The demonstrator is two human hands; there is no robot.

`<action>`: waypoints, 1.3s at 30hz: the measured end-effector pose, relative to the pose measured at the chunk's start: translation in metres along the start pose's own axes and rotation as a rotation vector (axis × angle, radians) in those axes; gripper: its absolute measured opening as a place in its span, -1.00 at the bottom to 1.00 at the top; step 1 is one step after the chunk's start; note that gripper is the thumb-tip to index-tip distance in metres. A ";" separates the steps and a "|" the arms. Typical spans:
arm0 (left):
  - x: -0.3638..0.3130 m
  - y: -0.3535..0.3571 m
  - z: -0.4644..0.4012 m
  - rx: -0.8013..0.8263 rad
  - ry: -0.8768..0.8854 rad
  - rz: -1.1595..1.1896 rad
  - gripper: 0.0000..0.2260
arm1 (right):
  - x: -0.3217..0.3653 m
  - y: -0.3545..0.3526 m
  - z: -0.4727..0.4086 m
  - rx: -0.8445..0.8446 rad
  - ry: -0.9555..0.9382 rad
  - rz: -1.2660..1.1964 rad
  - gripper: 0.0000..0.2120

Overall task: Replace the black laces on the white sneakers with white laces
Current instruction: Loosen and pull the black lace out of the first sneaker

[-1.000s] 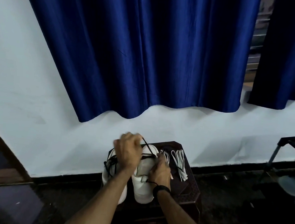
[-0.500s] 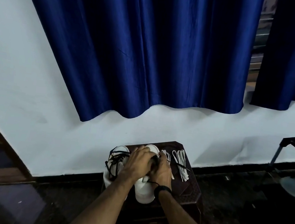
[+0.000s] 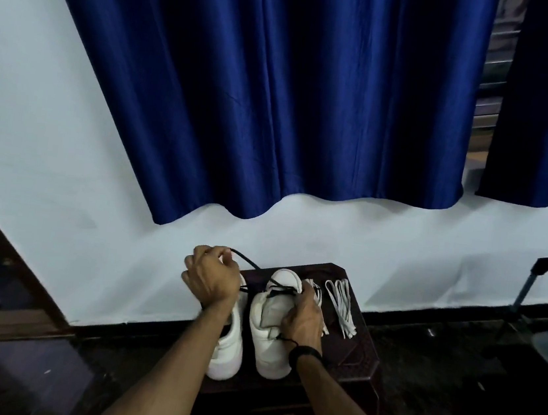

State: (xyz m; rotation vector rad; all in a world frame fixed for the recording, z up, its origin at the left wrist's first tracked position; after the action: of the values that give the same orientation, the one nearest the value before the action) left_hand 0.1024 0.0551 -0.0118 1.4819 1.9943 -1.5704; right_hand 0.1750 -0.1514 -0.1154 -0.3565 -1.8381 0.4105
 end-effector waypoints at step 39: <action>0.002 0.065 0.070 0.395 0.417 -0.322 -0.84 | 0.054 0.025 -0.006 0.148 -0.621 0.911 -0.90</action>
State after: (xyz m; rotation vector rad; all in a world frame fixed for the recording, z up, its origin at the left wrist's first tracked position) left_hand 0.1241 -0.0053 -0.0824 1.8306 2.3440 -2.0173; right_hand 0.1658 -0.1045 -0.0789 -1.0572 -2.1279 1.3961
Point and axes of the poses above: each hand's wrist, its own z-axis away from the middle knuckle, its own y-axis out of the palm, x = y × z, the point moved 9 cm from there along -z, towards the middle knuckle, and after that the axes turned 3 degrees about -y, right-handed, at the moved point
